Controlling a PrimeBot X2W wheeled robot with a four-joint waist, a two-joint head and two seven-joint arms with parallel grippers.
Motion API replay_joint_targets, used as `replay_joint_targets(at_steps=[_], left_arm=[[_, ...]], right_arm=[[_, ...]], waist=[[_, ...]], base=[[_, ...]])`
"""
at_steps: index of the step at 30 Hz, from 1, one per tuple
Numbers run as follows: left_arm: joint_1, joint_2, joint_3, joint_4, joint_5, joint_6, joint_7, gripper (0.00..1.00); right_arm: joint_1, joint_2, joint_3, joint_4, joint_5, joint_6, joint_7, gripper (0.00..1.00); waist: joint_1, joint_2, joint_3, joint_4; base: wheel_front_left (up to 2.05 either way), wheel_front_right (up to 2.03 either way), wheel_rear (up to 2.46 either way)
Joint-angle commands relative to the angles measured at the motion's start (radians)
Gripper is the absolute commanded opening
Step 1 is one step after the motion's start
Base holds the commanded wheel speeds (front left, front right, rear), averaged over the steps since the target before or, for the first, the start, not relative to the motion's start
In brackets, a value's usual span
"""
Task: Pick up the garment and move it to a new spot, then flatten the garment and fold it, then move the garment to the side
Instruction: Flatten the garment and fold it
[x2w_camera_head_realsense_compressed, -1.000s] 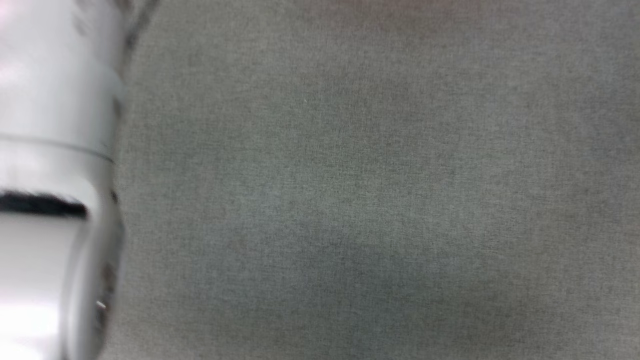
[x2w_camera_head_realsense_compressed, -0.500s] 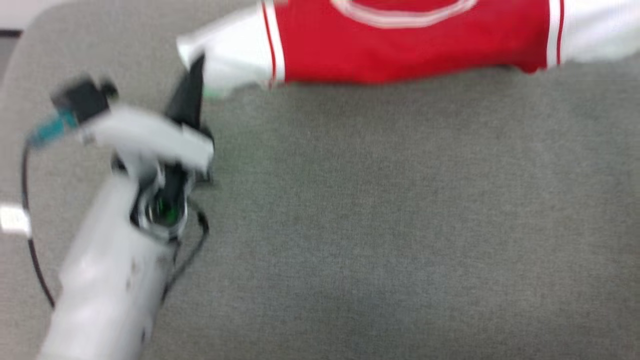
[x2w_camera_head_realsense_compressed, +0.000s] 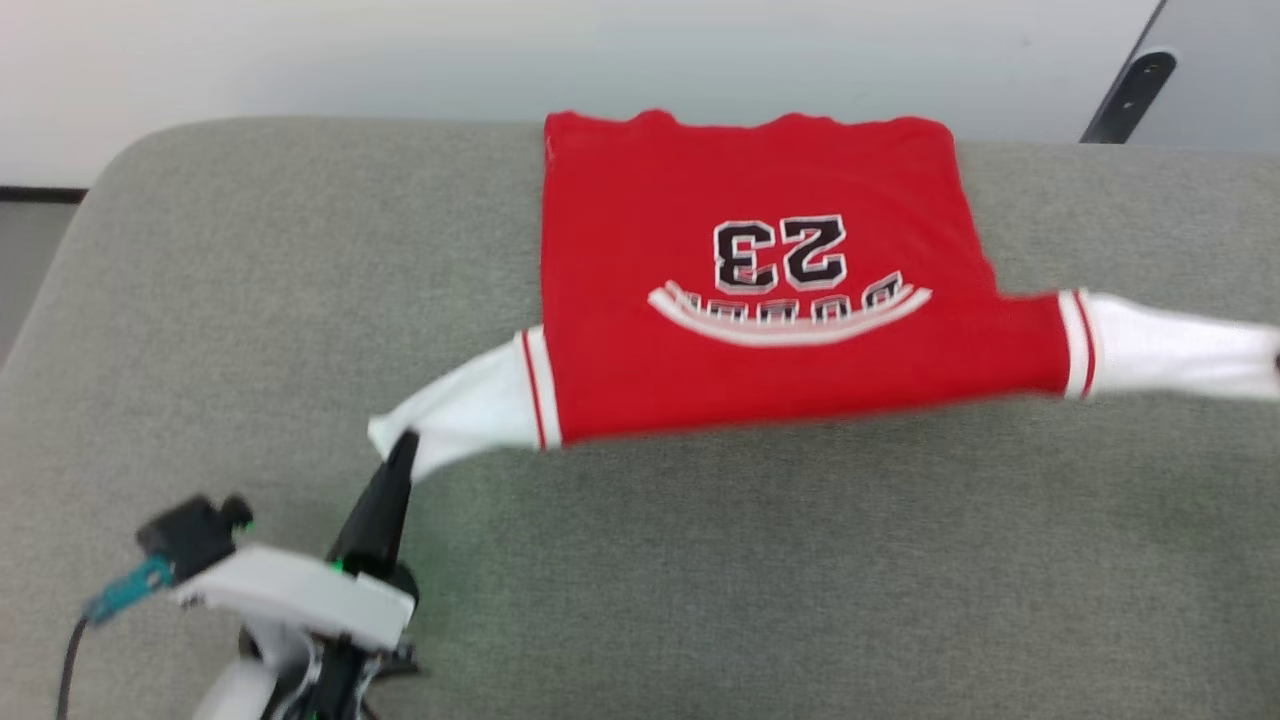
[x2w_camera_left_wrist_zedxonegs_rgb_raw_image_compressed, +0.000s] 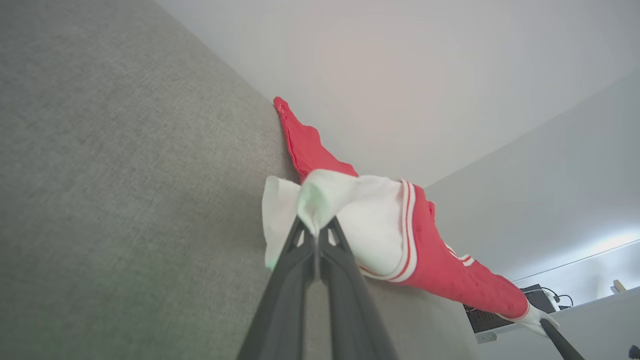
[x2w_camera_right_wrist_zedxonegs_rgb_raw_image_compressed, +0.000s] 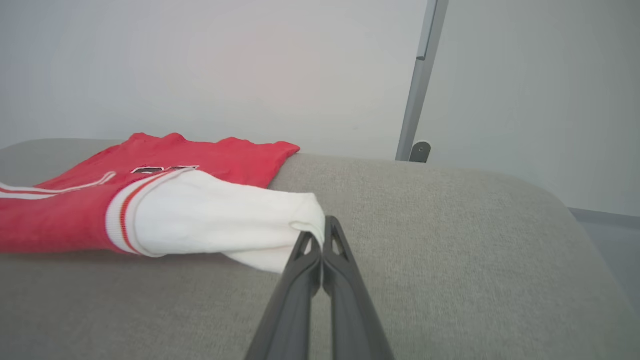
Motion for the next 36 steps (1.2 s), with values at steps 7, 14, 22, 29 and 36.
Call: replay_joint_targets(at_steps=[7,14,22,29,36], left_arm=[[0.177,0.053,0.038,-0.143,-0.045,0.043,0.005,0.00],[0.269,0.100,0.016,-0.228,0.002,0.123,0.026,0.00],[0.251,0.087,-0.060,-0.149,0.093,0.167,0.030,0.00],[0.220,0.085,-0.102,-0.046,0.155,0.182,0.023,0.00],[0.172,0.073,-0.152,0.060,0.217,0.183,0.027,0.00]], right_arm=[[0.217,0.087,-0.156,-0.260,-0.072,-0.001,0.127,0.00],[0.356,0.171,-0.222,-0.394,-0.104,-0.001,0.293,0.00],[0.354,0.195,-0.116,-0.288,-0.077,-0.001,0.342,0.00],[0.327,0.162,-0.052,-0.142,-0.100,-0.001,0.288,0.00],[0.266,0.148,0.014,-0.002,-0.102,-0.001,0.229,0.00]], waist=[[0.0000,0.0000,0.002,-0.026],[0.0000,0.0000,0.015,-0.031],[0.0000,0.0000,0.025,-0.024],[0.0000,0.0000,0.045,-0.013],[0.0000,0.0000,0.063,-0.014]], base=[[0.00,0.00,0.00],[0.00,0.00,0.00],[0.00,0.00,0.00],[0.00,0.00,0.00],[0.00,0.00,0.00]])
